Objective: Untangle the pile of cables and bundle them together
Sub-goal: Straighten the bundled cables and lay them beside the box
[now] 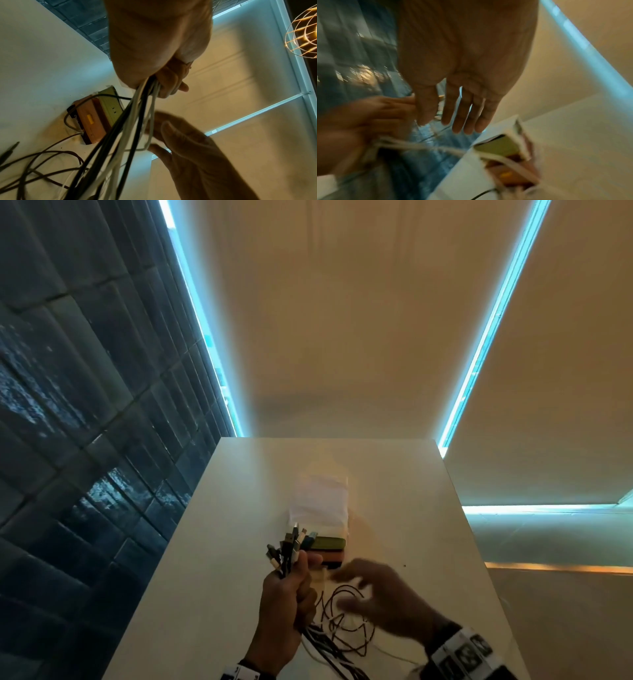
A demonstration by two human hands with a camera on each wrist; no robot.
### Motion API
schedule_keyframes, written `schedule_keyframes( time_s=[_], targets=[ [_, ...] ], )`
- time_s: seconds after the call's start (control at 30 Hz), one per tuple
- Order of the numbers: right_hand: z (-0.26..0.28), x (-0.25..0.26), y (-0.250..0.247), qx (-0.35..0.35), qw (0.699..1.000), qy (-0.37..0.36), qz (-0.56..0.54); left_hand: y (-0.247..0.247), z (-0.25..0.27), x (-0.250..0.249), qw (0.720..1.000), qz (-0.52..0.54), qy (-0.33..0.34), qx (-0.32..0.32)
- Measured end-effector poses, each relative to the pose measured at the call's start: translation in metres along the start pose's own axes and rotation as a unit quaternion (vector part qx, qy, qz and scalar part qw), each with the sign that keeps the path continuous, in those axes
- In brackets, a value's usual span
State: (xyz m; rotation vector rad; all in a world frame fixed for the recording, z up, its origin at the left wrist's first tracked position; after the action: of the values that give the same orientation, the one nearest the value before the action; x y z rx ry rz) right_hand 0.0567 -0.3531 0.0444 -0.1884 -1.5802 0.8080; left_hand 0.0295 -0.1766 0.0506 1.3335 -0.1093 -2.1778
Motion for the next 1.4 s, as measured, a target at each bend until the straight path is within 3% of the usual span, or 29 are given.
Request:
schedule_keyframes(
  time_s=[0.03,0.07,0.2,0.27,0.33,0.5,0.7,0.87,1.0,1.13,1.3,1.4],
  targets=[
    [0.004,0.015,0.011,0.069,0.996,-0.027,-0.049,0.000,-0.001,0.000,1.000,0.001,0.005,-0.002],
    [0.006,0.020,0.021,0.094,0.991,-0.050,-0.080,0.001,-0.002,0.001,1.000,0.008,0.009,-0.005],
    [0.000,0.021,0.030,0.021,0.989,-0.072,-0.129,-0.001,-0.001,-0.002,0.999,0.028,0.024,-0.022],
    [-0.001,0.023,0.026,0.026,0.988,-0.091,-0.126,-0.002,0.001,-0.002,0.999,0.010,0.037,-0.020],
    [-0.003,0.027,0.023,0.058,0.987,-0.108,-0.101,-0.001,0.002,-0.002,0.999,-0.006,0.042,-0.012],
    [-0.013,0.030,0.011,0.105,0.992,-0.065,-0.033,0.001,0.003,-0.001,0.994,-0.083,0.069,-0.016],
    [-0.013,0.051,0.011,0.123,0.962,-0.184,0.162,0.005,0.007,-0.002,0.979,-0.182,0.086,-0.025],
    [-0.014,0.045,-0.003,0.224,0.972,-0.046,0.053,-0.002,0.008,0.000,0.990,-0.128,0.055,-0.004],
    [-0.014,0.029,-0.015,0.265,0.964,0.009,-0.005,-0.003,0.009,0.001,0.993,-0.104,0.048,0.007],
    [-0.019,-0.002,-0.040,0.200,0.980,-0.004,0.018,-0.009,0.010,-0.004,0.997,-0.066,0.028,-0.011],
    [-0.022,-0.044,-0.064,0.020,0.995,-0.019,0.092,-0.024,0.008,-0.006,0.999,-0.018,0.005,-0.041],
    [-0.019,-0.065,-0.069,-0.040,0.994,-0.017,0.099,-0.030,0.008,-0.007,0.998,-0.008,0.001,-0.056]
  ],
)
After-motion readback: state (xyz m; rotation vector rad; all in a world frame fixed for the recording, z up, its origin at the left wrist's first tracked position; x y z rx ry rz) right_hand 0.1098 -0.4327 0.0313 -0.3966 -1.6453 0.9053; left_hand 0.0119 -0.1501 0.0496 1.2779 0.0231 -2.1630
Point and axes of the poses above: each hand's wrist, its own z-axis away from the middle knuckle, its own y-axis out of the palm, x = y × z, the point moved 2 cm from there along -z, towards the middle knuckle, and after that the axes turned 10 degrees about -x, right-handed, at the moved point
